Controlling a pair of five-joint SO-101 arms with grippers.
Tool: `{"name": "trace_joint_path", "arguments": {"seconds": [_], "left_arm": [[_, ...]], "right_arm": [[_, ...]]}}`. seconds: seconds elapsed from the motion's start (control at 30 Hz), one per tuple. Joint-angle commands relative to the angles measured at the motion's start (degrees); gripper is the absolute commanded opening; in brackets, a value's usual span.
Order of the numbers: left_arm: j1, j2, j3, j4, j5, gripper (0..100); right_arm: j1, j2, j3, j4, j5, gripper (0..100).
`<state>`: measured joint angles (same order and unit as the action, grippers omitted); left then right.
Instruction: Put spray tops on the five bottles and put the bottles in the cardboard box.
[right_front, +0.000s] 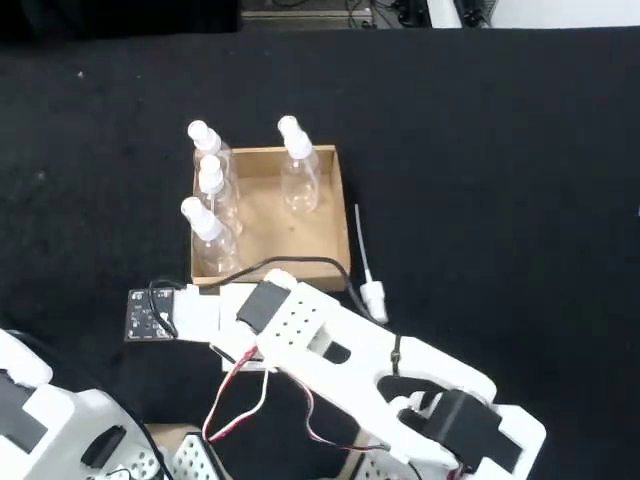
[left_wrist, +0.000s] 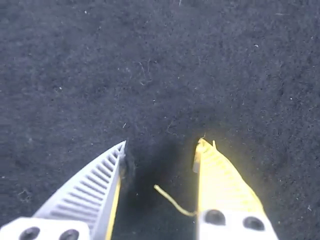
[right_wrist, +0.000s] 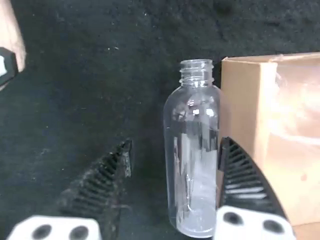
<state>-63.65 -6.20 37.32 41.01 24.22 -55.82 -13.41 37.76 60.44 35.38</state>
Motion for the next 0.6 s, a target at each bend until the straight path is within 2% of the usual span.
{"name": "trace_joint_path", "arguments": {"seconds": [0.0, 0.13, 0.37, 0.57], "left_arm": [[-0.4, -0.5, -4.3, 0.4, 0.5, 20], [-0.7, -0.5, -4.3, 0.4, 0.5, 20], [-0.8, -0.5, -4.3, 0.4, 0.5, 20], [-0.8, -0.5, -4.3, 0.4, 0.5, 20]], "right_arm": [[1.5, 0.2, -3.3, -1.1, 1.9, 23.4], [1.6, 0.8, -3.1, -1.1, 4.3, 23.4], [1.6, 5.4, -3.2, -2.7, 4.0, 23.4], [1.2, 3.3, -2.2, 0.2, 4.0, 23.4]]}}
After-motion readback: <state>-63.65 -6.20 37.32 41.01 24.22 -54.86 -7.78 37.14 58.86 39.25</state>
